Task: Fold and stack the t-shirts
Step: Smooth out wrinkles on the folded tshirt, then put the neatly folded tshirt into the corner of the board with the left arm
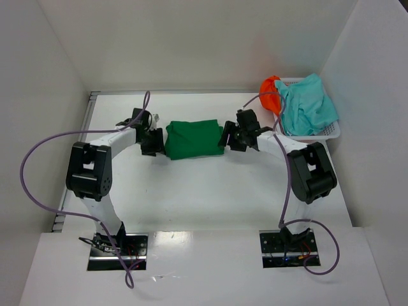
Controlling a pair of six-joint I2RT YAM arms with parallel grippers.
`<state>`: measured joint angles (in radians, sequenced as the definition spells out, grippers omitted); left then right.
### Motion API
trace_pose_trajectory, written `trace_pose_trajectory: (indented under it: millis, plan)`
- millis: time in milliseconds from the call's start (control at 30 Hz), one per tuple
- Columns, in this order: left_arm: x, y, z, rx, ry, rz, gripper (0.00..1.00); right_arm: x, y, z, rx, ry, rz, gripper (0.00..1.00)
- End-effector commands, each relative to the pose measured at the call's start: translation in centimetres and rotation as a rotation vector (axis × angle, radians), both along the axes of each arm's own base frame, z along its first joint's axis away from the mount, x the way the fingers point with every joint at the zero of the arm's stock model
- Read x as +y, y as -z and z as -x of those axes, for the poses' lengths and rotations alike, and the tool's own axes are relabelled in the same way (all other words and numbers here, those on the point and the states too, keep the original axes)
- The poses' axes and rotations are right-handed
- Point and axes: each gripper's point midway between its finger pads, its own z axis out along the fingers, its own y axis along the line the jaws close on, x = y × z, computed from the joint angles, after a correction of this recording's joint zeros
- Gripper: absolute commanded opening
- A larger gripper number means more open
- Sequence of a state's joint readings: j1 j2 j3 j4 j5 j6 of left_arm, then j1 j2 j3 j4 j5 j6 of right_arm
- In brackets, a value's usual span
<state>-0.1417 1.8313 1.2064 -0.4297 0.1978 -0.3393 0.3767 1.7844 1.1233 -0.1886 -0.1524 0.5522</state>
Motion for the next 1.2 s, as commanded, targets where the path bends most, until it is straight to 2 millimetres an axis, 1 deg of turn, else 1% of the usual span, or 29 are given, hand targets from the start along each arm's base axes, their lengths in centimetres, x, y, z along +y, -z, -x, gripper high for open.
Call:
trace_pose_trajectory:
  millis: [0,33,67,100,133,167,200,233,267,300,333,367,400,433,467,533,567,600,633,700,733,833,900,933,967,1067,1100,1133,1167]
  plan:
    - [-0.6,-4.4,-0.8,-0.102,0.024,0.039,0.62,-0.7,-4.0,-0.8,-0.106,0.023,0.001,0.70]
    - [-0.4,-5.0,-1.5,-0.123,0.020,0.053,0.70,-1.1,-4.4,-1.0,-0.114,0.033,-0.002,0.70]
    - [-1.1,-6.4,-1.9,-0.158,0.040,0.090,0.74,-1.0,-5.4,-1.2,-0.137,0.033,-0.011,0.66]
    - [-1.2,-6.5,-1.9,-0.156,0.044,0.111,0.78,-1.3,-6.1,-1.8,-0.153,0.044,-0.016,0.61]
    - [-1.7,-7.5,-2.7,-0.198,0.061,0.140,0.81,-1.1,-6.9,-2.1,-0.166,0.052,-0.030,0.56]
    - [-1.8,-7.9,-3.1,-0.217,0.068,0.169,0.84,-1.4,-7.7,-2.7,-0.183,0.063,-0.036,0.45]
    - [-2.3,-8.3,-3.3,-0.225,0.094,0.227,0.89,-1.4,-8.1,-2.9,-0.193,0.063,-0.040,0.35]
    - [-3.0,-8.3,-3.6,-0.240,0.120,0.264,0.91,-1.2,-8.1,-3.2,-0.192,0.063,-0.039,0.26]
    - [-3.0,-7.4,-4.1,-0.219,0.124,0.294,0.92,-1.5,-8.9,-4.3,-0.216,0.069,-0.040,0.20]
    - [-3.7,-7.2,-4.0,-0.198,0.150,0.338,0.92,-1.4,-7.9,-4.4,-0.188,0.054,-0.027,0.11]
    - [-4.0,-7.4,-4.8,-0.204,0.160,0.351,0.92,-1.4,-7.6,-4.4,-0.167,0.053,-0.019,0.09]
    - [-4.0,-6.0,-5.2,-0.177,0.149,0.355,0.92,-1.2,-7.9,-4.9,-0.174,0.047,-0.014,0.09]
    - [-4.2,-5.4,-5.3,-0.163,0.145,0.367,0.92,-1.1,-7.4,-4.8,-0.162,0.039,-0.018,0.09]
    - [-4.3,-5.4,-5.9,-0.166,0.133,0.375,0.92,-1.0,-7.3,-5.0,-0.160,0.039,-0.017,0.09]
    - [-4.2,-4.6,-6.1,-0.153,0.116,0.373,0.93,-1.0,-7.3,-5.0,-0.160,0.039,-0.017,0.11]
    - [-4.1,-3.9,-6.5,-0.147,0.092,0.369,0.95,-1.0,-7.3,-5.0,-0.160,0.039,-0.017,0.15]
    - [-4.1,-3.0,-6.5,-0.124,0.081,0.372,0.95,-1.0,-7.3,-5.0,-0.160,0.039,-0.017,0.16]
    - [-4.2,-2.9,-6.7,-0.122,0.081,0.372,1.00,-1.1,-7.3,-5.1,-0.163,0.046,-0.011,0.16]
    - [-4.2,-2.8,-7.0,-0.123,0.081,0.372,1.00,-1.2,-7.3,-5.1,-0.166,0.038,-0.005,0.19]
    - [-4.2,-1.9,-7.1,-0.113,0.079,0.372,1.00,-1.2,-7.3,-5.1,-0.167,0.038,-0.005,0.20]
    - [-4.3,-2.2,-7.6,-0.126,0.066,0.383,1.00,-1.0,-7.3,-5.0,-0.164,0.031,-0.012,0.20]
    - [-4.2,-2.0,-8.1,-0.131,0.035,0.385,1.00,-0.8,-7.3,-4.9,-0.162,0.023,-0.019,0.23]
    - [-4.0,-0.7,-8.2,-0.097,-0.010,0.375,0.98,-0.8,-7.3,-4.9,-0.162,0.023,-0.019,0.23]
    - [-3.9,-1.1,-8.6,-0.107,-0.021,0.371,0.98,-0.8,-6.9,-5.0,-0.153,0.023,-0.016,0.23]
    - [-4.5,-0.5,-8.4,-0.087,-0.021,0.376,0.97,-0.8,-6.9,-5.0,-0.153,0.023,-0.016,0.23]
    - [-5.8,-0.3,-8.4,-0.085,-0.007,0.376,0.94,-0.9,-6.5,-4.7,-0.143,0.023,-0.012,0.23]
    - [-5.7,0.2,-8.5,-0.077,-0.024,0.375,0.94,-0.9,-6.2,-4.6,-0.142,0.023,-0.012,0.23]
    - [-6.3,0.1,-8.4,-0.070,-0.024,0.380,0.94,-0.9,-6.2,-4.6,-0.142,0.023,-0.012,0.23]
    - [-6.3,0.9,-8.5,-0.056,-0.026,0.378,0.92,-1.4,-5.9,-4.7,-0.142,0.032,-0.011,0.23]
